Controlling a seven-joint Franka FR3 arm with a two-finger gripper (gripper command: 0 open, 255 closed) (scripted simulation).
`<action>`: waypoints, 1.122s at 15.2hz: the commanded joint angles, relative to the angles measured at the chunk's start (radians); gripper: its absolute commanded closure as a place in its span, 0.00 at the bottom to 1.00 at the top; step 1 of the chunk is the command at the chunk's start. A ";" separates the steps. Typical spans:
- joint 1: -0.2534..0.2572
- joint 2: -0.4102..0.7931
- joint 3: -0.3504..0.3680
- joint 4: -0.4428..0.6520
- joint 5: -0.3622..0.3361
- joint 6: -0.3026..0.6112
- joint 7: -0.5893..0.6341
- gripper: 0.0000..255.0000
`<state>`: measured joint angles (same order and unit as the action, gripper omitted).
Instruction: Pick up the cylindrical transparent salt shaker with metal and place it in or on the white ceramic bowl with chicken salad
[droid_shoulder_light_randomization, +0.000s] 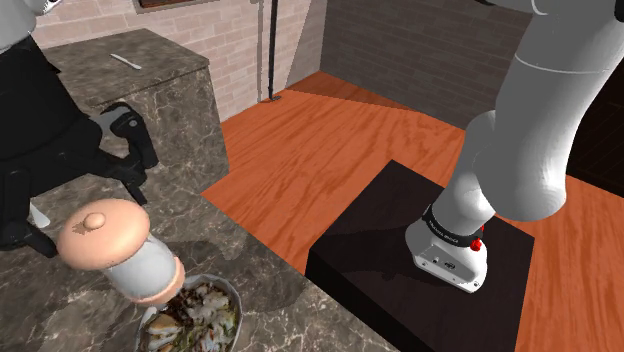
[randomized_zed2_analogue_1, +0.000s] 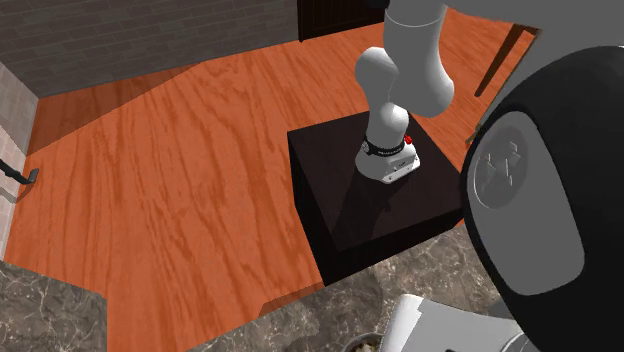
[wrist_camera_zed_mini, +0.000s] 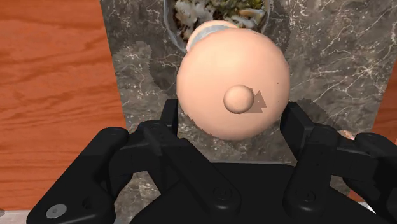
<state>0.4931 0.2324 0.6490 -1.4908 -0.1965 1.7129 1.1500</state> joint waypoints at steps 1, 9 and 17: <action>0.019 0.018 0.005 0.016 -0.013 -0.004 0.024 1.00; 0.006 0.011 0.001 -0.100 -0.012 0.106 0.031 1.00; 0.002 0.022 -0.005 -0.195 -0.024 0.208 0.044 1.00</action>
<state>0.4938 0.2499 0.6450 -1.6781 -0.2170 1.9094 1.1916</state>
